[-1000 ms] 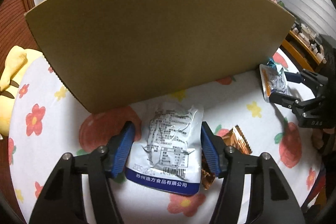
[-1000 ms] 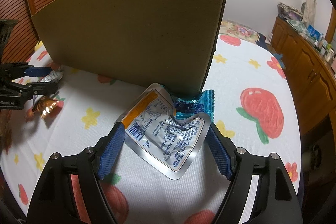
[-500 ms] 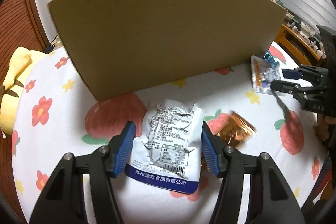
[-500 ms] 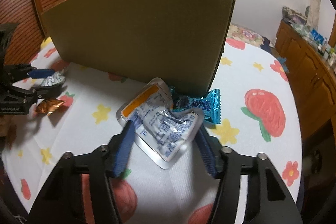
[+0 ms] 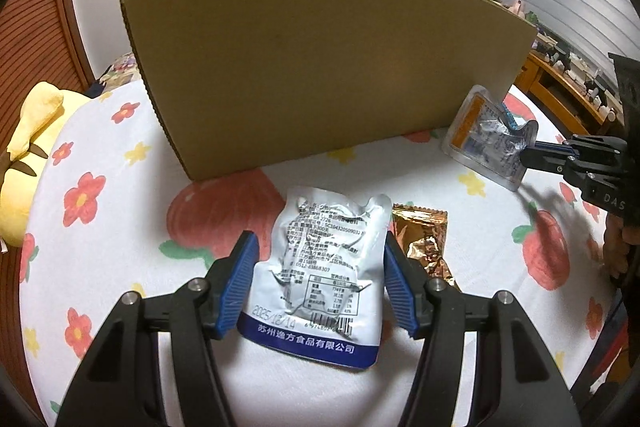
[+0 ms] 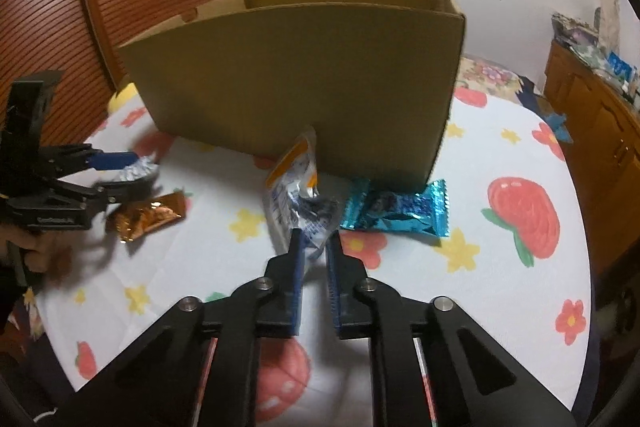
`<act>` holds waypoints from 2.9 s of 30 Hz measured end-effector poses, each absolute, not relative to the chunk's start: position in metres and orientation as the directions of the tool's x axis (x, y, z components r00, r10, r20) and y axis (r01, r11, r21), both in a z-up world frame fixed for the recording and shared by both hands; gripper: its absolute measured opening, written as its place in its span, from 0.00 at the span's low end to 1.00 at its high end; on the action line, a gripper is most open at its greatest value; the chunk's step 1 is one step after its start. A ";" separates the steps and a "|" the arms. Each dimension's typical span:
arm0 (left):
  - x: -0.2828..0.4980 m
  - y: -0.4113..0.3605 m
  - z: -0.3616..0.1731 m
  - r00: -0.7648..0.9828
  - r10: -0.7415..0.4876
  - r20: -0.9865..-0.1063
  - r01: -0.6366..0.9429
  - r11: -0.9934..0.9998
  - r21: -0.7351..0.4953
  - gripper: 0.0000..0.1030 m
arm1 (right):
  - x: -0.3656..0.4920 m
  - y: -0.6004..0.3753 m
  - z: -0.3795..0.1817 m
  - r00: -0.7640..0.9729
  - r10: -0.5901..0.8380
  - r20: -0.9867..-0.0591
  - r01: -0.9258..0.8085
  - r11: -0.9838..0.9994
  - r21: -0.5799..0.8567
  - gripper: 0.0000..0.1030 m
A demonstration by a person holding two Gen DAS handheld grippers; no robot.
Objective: Organize snacks
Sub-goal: 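Lift both packets and carry them toward the open box, then open both grippers to drop the silver-white and clear packets into the box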
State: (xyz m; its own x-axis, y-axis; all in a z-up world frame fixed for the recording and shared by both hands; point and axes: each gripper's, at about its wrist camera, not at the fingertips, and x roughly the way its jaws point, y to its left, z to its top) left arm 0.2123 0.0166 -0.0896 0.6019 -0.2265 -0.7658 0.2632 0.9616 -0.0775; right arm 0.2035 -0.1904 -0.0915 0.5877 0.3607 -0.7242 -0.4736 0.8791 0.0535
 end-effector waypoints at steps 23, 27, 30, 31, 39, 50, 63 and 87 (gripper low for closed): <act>0.190 0.019 -0.082 0.663 -0.237 -0.710 0.271 0.960 -0.068 0.59 | 0.169 -0.166 -0.069 0.627 0.388 -0.676 -0.527 0.850 -0.001 0.00; 0.188 0.019 -0.073 0.678 -0.240 -0.695 0.273 0.960 -0.065 0.59 | 0.163 -0.165 -0.062 0.640 0.384 -0.666 -0.526 0.851 -0.015 0.00; 0.186 0.018 -0.066 0.689 -0.243 -0.683 0.274 0.960 -0.064 0.59 | 0.159 -0.164 -0.056 0.649 0.381 -0.659 -0.527 0.850 -0.027 0.00; 0.185 0.018 -0.064 0.691 -0.243 -0.680 0.274 0.960 -0.065 0.59 | 0.158 -0.163 -0.054 0.652 0.380 -0.656 -0.528 0.849 -0.033 0.00; 0.184 0.016 -0.036 0.728 -0.255 -0.637 0.280 0.958 -0.062 0.59 | 0.152 -0.160 -0.033 0.675 0.375 -0.635 -0.535 0.842 -0.071 0.00; 0.199 0.020 0.021 0.788 -0.262 -0.558 0.287 0.957 -0.043 0.59 | 0.151 -0.156 0.019 0.734 0.374 -0.567 -0.532 0.835 -0.138 0.00; 0.244 0.019 0.049 0.815 -0.225 -0.533 0.265 0.964 -0.001 0.59 | 0.188 -0.145 0.080 0.805 0.361 -0.470 -0.509 0.829 -0.234 0.00; 0.314 0.003 0.020 0.773 -0.191 -0.605 0.257 0.966 0.023 0.59 | 0.284 -0.148 0.004 0.718 0.278 -0.638 -0.515 0.829 -0.218 0.00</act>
